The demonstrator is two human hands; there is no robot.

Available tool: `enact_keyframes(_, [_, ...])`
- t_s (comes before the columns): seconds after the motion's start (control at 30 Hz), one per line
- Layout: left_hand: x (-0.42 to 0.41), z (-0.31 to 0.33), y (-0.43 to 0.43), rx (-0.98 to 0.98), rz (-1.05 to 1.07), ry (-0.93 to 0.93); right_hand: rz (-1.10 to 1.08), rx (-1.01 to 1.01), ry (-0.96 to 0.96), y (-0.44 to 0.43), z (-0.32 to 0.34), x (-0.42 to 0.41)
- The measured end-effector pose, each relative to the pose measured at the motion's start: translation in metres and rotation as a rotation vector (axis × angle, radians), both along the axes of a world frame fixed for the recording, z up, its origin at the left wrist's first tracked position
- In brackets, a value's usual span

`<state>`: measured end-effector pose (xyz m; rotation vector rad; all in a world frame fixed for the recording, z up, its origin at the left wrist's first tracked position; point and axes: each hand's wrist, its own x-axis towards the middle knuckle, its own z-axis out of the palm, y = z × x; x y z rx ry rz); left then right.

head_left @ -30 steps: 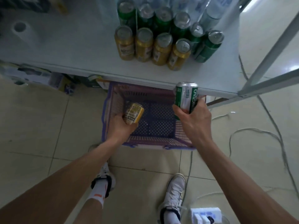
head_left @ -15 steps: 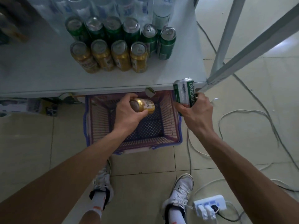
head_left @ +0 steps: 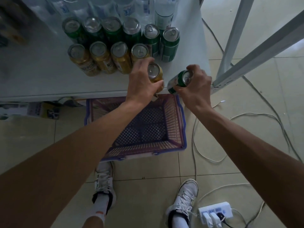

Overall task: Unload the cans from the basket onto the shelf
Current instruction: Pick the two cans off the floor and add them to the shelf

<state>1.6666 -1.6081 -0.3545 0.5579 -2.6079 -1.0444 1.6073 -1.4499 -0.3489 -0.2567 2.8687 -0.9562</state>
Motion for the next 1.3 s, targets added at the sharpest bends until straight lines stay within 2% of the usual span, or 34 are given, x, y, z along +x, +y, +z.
enact_keyframes(0.13, [-0.022, -0.001, -0.002, -0.099, -0.032, -0.026, 0.03, 0.006, 0.031, -0.015, -0.001, -0.012])
enact_keyframes(0.37, [-0.041, -0.009, -0.009, -0.527, -0.115, -0.101, 0.04, 0.027, 0.083, -0.024, -0.008, -0.024])
enact_keyframes(0.47, [-0.049, -0.008, -0.014, -0.624, -0.129, -0.126, 0.051, 0.036, 0.105, -0.028, -0.013, -0.028])
enact_keyframes(0.73, [-0.065, -0.021, -0.008, -0.536, -0.079, -0.115, 0.133, 0.026, 0.16, -0.038, -0.016, -0.049])
enact_keyframes(1.0, [-0.079, -0.031, -0.01, -0.553, -0.084, -0.058, 0.111, 0.003, 0.117, -0.035, -0.021, -0.069])
enact_keyframes(1.13, [-0.072, -0.038, -0.015, -0.51, -0.064, -0.032, -0.071, -0.092, -0.062, -0.038, -0.035, -0.07])
enact_keyframes(1.23, [-0.06, -0.04, -0.023, -0.502, -0.023, -0.029, -0.125, -0.096, -0.208, -0.036, -0.054, -0.058])
enact_keyframes(1.3, [-0.056, -0.041, -0.028, -0.515, -0.021, -0.022, -0.129, -0.109, -0.229, -0.036, -0.067, -0.05])
